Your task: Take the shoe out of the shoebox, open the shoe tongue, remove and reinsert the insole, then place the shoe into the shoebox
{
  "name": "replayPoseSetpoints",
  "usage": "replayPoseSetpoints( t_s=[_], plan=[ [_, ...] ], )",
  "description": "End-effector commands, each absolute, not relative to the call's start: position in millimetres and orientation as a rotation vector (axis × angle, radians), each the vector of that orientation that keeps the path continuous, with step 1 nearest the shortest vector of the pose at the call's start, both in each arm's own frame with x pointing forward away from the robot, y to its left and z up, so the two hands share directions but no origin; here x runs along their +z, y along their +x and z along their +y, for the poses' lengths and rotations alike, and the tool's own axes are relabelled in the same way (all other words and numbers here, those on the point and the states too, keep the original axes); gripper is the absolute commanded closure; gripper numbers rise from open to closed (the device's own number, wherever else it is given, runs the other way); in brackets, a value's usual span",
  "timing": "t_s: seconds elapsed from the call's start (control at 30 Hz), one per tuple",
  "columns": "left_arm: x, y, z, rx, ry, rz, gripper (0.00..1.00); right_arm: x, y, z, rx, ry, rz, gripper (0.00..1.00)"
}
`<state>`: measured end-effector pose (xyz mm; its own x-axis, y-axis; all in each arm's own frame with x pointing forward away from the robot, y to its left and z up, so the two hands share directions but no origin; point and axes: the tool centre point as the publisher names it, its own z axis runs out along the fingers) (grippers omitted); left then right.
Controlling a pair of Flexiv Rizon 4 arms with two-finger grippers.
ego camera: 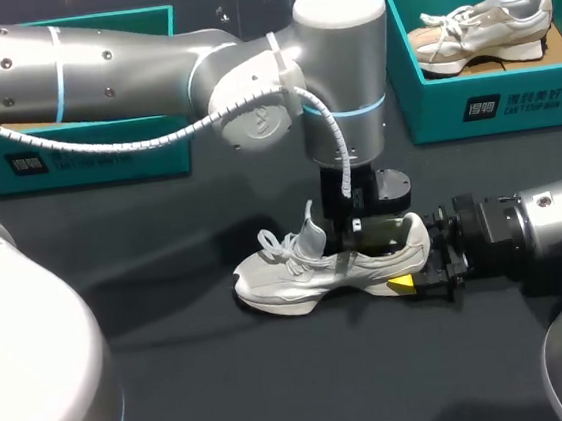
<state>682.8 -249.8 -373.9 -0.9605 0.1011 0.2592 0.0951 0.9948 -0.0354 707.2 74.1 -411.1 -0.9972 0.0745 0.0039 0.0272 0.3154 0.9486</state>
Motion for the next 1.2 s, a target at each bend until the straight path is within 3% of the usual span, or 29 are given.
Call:
replayPoseSetpoints(
  t_s=[0.03,0.2,0.3,0.93,1.2],
  plan=[
    [-378,677,-243,0.051,-0.144,-2.898,0.93,-411,707,74,1.808,0.097,2.517,1.0],
    [-382,673,-242,0.06,-0.158,-2.927,0.76,-411,707,74,1.808,0.097,2.517,1.0],
    [-388,672,-245,0.068,-0.165,-2.965,0.73,-411,707,74,1.808,0.097,2.517,1.0],
    [-416,679,-258,0.078,-0.189,-3.119,0.58,-411,707,74,1.808,0.097,2.517,1.0],
    [-426,687,-261,0.119,-0.174,-3.204,0.6,-411,707,74,1.808,0.097,2.517,1.0]
  ],
)
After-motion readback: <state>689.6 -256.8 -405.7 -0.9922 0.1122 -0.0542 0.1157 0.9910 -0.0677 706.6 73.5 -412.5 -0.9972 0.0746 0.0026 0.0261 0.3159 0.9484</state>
